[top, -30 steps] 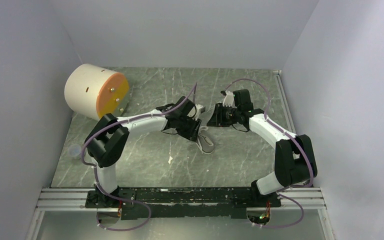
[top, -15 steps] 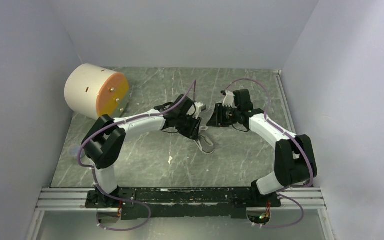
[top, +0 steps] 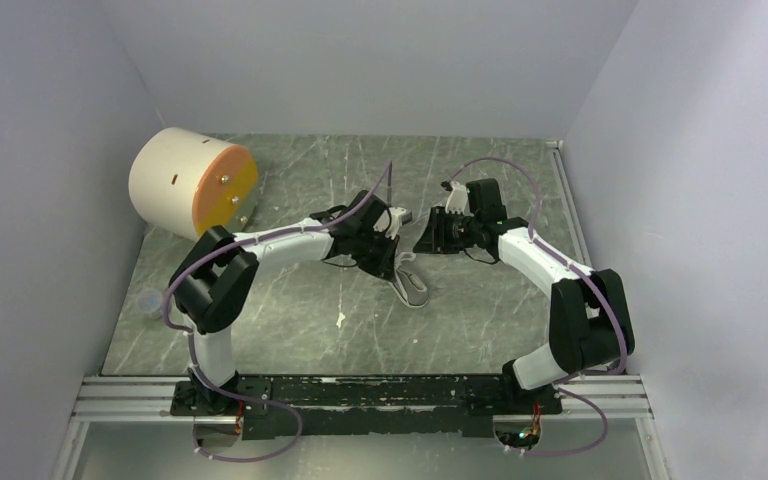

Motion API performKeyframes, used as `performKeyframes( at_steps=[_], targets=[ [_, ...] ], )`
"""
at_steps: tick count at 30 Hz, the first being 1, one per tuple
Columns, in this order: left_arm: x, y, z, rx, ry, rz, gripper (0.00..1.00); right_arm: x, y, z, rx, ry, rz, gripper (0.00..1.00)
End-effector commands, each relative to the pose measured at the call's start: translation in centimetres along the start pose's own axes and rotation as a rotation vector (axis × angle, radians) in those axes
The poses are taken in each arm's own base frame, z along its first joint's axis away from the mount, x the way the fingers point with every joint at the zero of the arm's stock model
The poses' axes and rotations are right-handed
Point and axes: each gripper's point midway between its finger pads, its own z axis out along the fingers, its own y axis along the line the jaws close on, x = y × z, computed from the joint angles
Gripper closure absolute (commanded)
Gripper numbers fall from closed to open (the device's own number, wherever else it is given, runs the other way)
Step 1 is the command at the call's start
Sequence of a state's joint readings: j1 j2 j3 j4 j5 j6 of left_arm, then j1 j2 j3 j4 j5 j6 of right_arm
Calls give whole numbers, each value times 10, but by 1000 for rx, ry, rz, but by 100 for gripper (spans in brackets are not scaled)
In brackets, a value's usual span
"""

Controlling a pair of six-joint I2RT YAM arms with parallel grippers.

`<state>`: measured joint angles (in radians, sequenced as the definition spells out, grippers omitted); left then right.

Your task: Tie the shoes

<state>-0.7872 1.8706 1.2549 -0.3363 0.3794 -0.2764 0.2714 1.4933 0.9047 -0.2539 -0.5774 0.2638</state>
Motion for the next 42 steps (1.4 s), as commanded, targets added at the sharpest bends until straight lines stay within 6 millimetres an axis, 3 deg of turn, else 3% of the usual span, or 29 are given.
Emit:
performKeyframes(
  at_steps=[1, 4, 6, 14, 21, 22, 26, 30, 37, 42],
  targets=[
    [10, -6, -7, 46, 6, 24, 95, 1, 11, 4, -36, 12, -38, 59],
    [27, -10, -13, 86, 24, 33, 95, 4, 24, 13, -19, 35, -122, 45],
    [38, -13, -18, 105, 25, 26, 95, 7, 25, 16, -2, 50, -141, 42],
    [58, -27, -27, 179, 2, -24, 95, 0, 13, 21, 79, 31, -31, 40],
    [60, -32, -25, 218, 1, -20, 94, -5, 29, 26, 78, 36, -26, 37],
    [61, -32, -25, 223, 4, -15, 92, -3, 30, 28, 72, 42, -22, 38],
    [53, -33, -36, 232, -31, -17, 64, 7, 31, 38, 62, 66, -22, 43],
    [41, -27, -60, 273, -115, -62, 48, 9, 28, 43, 50, 71, -20, 52],
    [12, -13, -86, 438, -257, -162, 25, 10, 14, 41, 35, 60, 28, 43],
    [1, -14, -79, 528, -287, -202, 19, 19, 20, 45, -31, 95, 42, 50]
  ],
)
